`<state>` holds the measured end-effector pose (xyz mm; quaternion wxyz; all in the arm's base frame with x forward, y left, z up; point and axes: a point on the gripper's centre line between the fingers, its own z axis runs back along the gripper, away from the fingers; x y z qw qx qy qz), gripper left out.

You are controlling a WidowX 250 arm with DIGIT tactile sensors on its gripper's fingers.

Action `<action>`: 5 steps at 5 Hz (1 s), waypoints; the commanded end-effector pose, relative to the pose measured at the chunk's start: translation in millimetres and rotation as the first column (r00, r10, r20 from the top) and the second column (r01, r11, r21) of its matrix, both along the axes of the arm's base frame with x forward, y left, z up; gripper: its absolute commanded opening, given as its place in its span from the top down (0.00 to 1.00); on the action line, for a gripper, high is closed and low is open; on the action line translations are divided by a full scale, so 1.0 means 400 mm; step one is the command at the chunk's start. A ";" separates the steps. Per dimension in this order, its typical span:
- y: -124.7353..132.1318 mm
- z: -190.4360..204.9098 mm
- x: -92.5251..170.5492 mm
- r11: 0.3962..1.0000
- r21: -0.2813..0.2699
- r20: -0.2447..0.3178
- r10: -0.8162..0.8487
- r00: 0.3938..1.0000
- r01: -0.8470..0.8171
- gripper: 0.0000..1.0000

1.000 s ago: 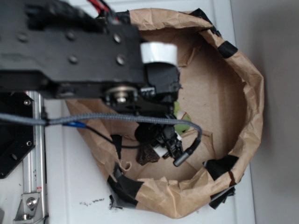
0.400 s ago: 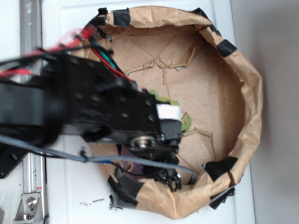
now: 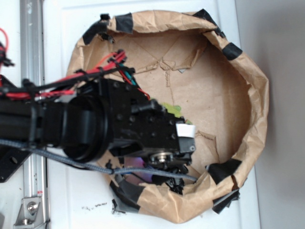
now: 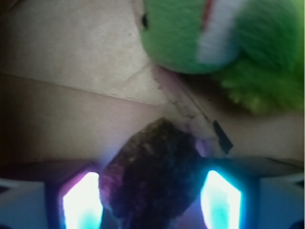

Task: Grab the rock.

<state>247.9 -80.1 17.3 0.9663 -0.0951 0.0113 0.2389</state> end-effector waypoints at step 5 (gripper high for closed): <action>0.116 0.481 0.050 0.864 0.203 0.164 -0.494 0.854 0.461 1.00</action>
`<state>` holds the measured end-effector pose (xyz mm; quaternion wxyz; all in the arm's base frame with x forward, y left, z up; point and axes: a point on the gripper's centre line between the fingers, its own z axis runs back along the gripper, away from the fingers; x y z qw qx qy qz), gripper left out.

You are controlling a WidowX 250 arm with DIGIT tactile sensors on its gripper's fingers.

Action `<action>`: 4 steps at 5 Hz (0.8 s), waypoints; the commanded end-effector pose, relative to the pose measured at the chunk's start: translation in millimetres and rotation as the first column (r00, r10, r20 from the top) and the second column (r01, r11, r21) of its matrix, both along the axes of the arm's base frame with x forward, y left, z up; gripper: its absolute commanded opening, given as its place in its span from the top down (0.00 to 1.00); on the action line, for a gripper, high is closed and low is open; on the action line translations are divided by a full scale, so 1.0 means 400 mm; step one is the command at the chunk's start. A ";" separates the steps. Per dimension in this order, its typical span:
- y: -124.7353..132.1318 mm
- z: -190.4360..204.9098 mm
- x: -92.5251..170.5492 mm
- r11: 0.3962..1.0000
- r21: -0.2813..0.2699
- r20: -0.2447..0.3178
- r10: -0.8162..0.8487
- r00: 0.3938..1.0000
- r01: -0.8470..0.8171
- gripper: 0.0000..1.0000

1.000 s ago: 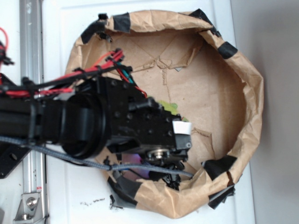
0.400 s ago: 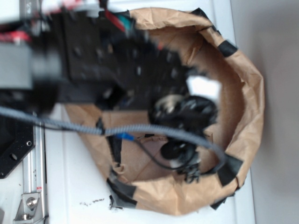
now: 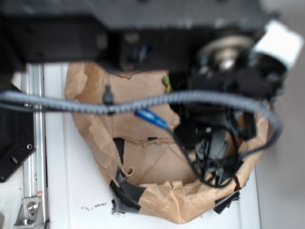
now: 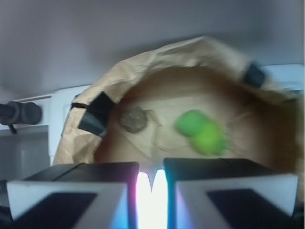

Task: Grab the rock.

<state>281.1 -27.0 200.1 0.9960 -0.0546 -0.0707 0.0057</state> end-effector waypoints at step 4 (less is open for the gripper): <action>-0.026 -0.294 0.049 0.716 -0.001 0.161 -0.689 0.707 0.698 0.00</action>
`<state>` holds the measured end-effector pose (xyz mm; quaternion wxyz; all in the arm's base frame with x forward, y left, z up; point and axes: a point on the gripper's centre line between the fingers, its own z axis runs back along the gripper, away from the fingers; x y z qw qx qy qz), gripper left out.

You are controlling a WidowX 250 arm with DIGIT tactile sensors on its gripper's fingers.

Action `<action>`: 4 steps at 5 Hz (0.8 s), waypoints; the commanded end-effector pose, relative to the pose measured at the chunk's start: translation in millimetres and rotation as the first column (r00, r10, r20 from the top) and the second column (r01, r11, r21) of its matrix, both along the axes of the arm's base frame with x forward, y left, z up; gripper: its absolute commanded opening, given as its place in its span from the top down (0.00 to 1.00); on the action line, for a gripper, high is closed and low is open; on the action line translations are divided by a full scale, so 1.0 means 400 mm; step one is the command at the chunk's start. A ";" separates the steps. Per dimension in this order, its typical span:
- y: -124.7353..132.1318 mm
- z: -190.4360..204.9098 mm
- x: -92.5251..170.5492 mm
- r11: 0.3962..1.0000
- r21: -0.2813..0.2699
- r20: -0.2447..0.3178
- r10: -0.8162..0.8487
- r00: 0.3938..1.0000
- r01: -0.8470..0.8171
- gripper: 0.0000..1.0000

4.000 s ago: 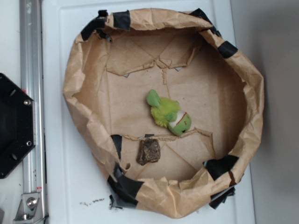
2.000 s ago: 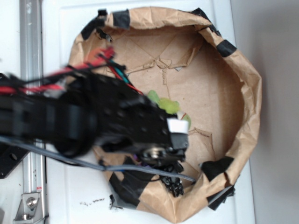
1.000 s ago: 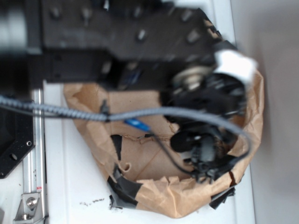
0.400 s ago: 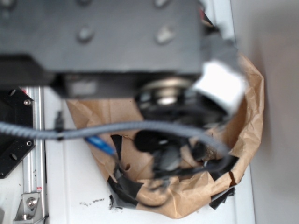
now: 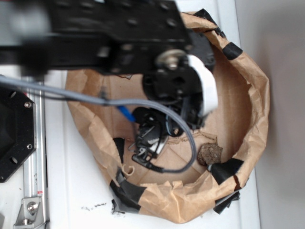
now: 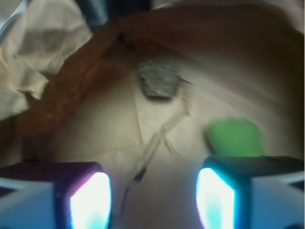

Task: Grab the rock.

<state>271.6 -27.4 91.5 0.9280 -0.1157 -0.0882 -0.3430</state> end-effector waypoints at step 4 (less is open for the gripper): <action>-0.177 -0.143 0.135 0.979 0.197 0.174 -0.089 0.981 0.054 0.00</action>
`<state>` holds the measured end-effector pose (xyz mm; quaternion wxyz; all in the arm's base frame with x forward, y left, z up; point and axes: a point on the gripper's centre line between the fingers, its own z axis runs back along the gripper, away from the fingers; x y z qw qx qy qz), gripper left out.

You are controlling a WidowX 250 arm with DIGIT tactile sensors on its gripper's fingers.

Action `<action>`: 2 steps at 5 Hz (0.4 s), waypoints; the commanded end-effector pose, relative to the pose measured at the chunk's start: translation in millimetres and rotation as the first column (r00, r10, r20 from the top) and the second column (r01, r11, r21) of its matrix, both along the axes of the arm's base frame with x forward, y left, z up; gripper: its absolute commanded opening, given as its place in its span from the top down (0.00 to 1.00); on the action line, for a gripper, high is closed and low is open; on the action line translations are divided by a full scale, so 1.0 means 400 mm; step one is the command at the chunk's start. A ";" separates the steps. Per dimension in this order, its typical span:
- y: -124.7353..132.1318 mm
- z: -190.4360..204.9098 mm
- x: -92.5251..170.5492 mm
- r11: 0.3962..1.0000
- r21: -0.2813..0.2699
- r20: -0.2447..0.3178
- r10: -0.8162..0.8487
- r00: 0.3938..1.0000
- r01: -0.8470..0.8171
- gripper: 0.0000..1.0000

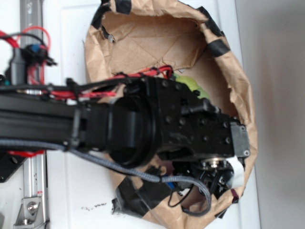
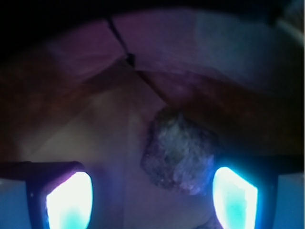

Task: Grab the rock.

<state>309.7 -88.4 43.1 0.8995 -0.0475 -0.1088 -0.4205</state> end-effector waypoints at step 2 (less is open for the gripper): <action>0.010 -0.017 0.046 0.942 -0.015 0.150 0.333 0.931 -0.335 1.00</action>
